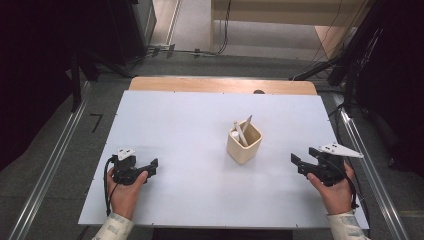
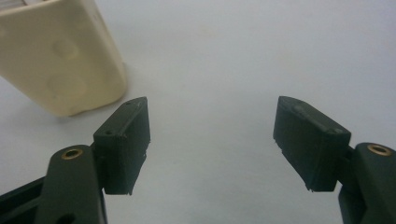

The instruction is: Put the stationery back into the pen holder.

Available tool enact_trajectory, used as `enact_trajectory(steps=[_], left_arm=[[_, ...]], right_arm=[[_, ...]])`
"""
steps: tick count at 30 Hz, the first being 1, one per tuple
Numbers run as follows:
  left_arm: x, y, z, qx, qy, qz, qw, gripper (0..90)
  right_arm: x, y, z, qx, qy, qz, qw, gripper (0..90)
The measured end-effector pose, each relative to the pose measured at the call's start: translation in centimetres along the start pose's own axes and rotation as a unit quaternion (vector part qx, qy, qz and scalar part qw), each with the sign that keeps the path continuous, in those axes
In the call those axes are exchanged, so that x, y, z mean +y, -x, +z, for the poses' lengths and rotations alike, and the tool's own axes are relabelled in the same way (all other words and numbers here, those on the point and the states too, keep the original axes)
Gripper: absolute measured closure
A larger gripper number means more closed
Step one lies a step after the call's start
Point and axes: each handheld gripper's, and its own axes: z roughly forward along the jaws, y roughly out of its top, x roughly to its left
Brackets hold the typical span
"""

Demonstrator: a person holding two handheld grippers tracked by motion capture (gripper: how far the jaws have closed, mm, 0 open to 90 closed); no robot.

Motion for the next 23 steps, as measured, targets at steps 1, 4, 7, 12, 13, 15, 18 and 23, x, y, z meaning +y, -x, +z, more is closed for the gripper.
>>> enact_trajectory(steps=[1,4,7,12,13,15,18,23], left_arm=[[0.0,0.0,0.0,0.000,0.000,0.000,1.0000,18.7],[0.0,0.0,0.0,0.000,0.000,0.000,1.0000,18.7],[0.0,0.0,0.0,0.000,-0.001,0.000,1.0000,18.6],[0.0,0.0,0.1,0.003,-0.002,0.001,1.0000,18.6],[0.0,0.0,0.1,0.004,-0.002,0.000,1.0000,18.7],[-0.1,0.0,0.1,0.006,-0.002,0.000,1.0000,18.6],[-0.1,-0.1,0.2,0.012,-0.002,0.003,0.9999,17.9],[-0.2,-0.1,0.4,0.034,0.000,0.014,0.9993,16.9]], right_arm=[[-0.2,0.2,-0.1,-0.002,-0.001,0.002,1.0000,25.9],[-0.6,0.9,-0.5,-0.012,-0.003,0.010,0.9999,25.8],[-1.1,1.5,-0.7,-0.022,-0.005,0.012,0.9997,25.8],[-1.8,2.5,-1.2,-0.034,-0.007,0.021,0.9992,25.8],[-1.9,2.8,-1.3,-0.038,-0.006,0.022,0.9990,25.6],[-2.2,3.2,-1.5,-0.043,-0.006,0.025,0.9988,25.6],[-2.5,3.7,-1.8,-0.049,-0.007,0.030,0.9983,25.4],[-3.0,4.4,-2.2,-0.056,-0.003,0.036,0.9978,25.3]])
